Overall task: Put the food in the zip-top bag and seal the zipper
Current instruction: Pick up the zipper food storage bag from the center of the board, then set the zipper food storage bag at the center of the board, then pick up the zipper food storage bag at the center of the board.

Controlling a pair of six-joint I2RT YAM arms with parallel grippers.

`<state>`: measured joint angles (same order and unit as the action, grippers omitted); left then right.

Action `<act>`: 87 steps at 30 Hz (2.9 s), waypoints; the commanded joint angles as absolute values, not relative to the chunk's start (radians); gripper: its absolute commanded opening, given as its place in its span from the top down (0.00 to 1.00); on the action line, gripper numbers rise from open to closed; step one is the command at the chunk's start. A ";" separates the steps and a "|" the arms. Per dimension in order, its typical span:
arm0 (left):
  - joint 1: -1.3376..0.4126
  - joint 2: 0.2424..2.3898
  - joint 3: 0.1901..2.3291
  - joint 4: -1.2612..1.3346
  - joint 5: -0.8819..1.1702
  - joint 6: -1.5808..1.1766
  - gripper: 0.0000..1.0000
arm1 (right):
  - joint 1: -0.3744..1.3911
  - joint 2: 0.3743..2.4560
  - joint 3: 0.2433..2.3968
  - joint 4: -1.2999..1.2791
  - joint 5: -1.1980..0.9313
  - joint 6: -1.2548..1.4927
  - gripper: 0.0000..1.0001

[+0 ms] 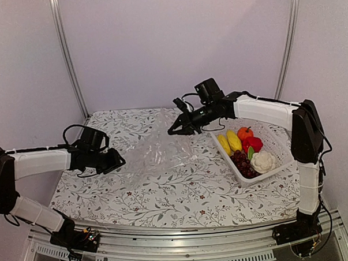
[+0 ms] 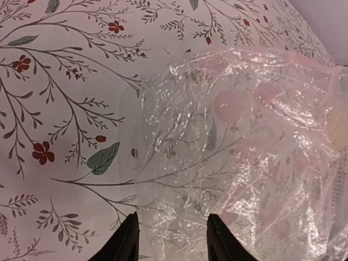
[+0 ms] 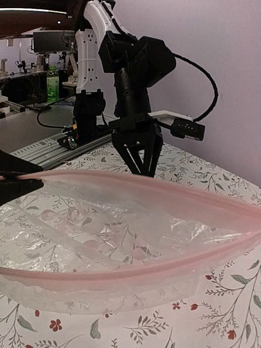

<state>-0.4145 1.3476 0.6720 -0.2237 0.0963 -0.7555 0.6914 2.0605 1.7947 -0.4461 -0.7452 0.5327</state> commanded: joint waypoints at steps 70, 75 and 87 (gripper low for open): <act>-1.032 2.474 2.225 -1.247 -0.503 -0.952 0.76 | 0.494 1.433 1.265 -0.611 -0.333 0.525 0.42; -1.019 2.404 2.221 -1.245 -0.541 -0.917 1.00 | 0.494 1.436 1.242 -0.594 -0.344 0.517 0.43; -1.040 2.134 2.166 -1.187 -0.535 -0.800 1.00 | 0.629 1.689 1.473 -0.641 -0.370 0.485 0.39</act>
